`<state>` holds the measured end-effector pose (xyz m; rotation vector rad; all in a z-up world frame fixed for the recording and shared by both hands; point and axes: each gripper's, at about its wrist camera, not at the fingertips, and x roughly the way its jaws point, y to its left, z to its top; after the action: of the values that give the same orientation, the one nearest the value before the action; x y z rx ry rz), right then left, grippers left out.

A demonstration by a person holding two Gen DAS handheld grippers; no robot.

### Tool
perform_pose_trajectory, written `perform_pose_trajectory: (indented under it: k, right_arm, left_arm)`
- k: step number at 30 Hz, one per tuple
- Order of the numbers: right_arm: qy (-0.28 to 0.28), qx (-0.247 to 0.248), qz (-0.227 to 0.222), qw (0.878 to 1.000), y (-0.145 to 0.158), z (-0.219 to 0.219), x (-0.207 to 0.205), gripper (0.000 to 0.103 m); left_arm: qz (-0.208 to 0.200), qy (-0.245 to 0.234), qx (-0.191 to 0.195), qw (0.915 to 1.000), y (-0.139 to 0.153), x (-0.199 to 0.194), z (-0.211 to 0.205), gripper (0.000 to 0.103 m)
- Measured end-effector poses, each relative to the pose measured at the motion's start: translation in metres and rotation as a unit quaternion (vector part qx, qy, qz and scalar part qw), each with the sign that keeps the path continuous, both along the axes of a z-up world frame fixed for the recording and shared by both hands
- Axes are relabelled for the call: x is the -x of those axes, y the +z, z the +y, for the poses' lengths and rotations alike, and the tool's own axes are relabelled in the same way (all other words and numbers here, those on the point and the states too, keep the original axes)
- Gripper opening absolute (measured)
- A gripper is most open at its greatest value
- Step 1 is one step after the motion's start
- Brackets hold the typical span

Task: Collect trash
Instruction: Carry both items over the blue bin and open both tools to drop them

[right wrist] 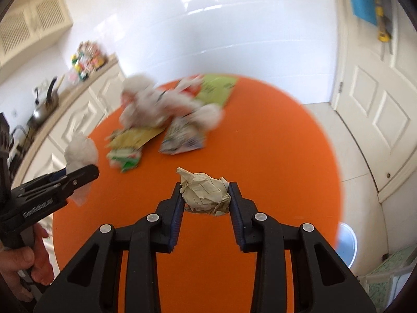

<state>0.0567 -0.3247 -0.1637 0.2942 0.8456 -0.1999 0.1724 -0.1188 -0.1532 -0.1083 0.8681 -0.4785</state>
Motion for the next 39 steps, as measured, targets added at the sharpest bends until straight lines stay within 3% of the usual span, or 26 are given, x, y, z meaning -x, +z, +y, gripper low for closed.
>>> perform_pose_trajectory:
  k: [7,12,15,18,22,27,35,37,39]
  right_arm:
    - [-0.101,0.013,-0.036,0.994,0.035,-0.097,0.082,0.033]
    - [-0.192,0.027,-0.029,0.981,0.037,-0.165,0.145,0.033]
    - [-0.241,0.027,-0.009,0.970,0.022,-0.201,0.174,0.033]
    - [-0.276,0.010,0.019,0.961,-0.005,-0.233,0.200,0.033]
    - [-0.302,-0.025,0.052,0.952,-0.049,-0.261,0.212,0.033]
    - [-0.314,-0.067,0.080,0.944,-0.097,-0.293,0.217,0.033]
    - [-0.319,-0.103,0.112,0.935,-0.141,-0.317,0.207,0.034]
    - [-0.321,-0.108,0.118,0.933,-0.150,-0.323,0.206,0.036]
    - [-0.321,-0.112,0.126,0.932,-0.159,-0.327,0.207,0.036]
  left_arm:
    - [-0.048,-0.111,0.013,0.9926,0.065,0.054,-0.090,0.038]
    - [-0.055,-0.207,0.021,0.9766,0.089,0.094,-0.168,0.038]
    - [-0.034,-0.261,0.024,0.9646,0.089,0.109,-0.214,0.038]
    - [0.002,-0.307,0.015,0.9516,0.075,0.125,-0.259,0.038]
    - [0.062,-0.344,-0.014,0.9369,0.035,0.132,-0.311,0.038]
    - [0.110,-0.364,-0.067,0.9224,-0.014,0.113,-0.360,0.038]
    - [0.165,-0.380,-0.120,0.9022,-0.080,0.068,-0.429,0.041]
    - [0.169,-0.384,-0.133,0.8978,-0.083,0.067,-0.446,0.047]
    - [0.169,-0.384,-0.141,0.8968,-0.085,0.069,-0.462,0.061]
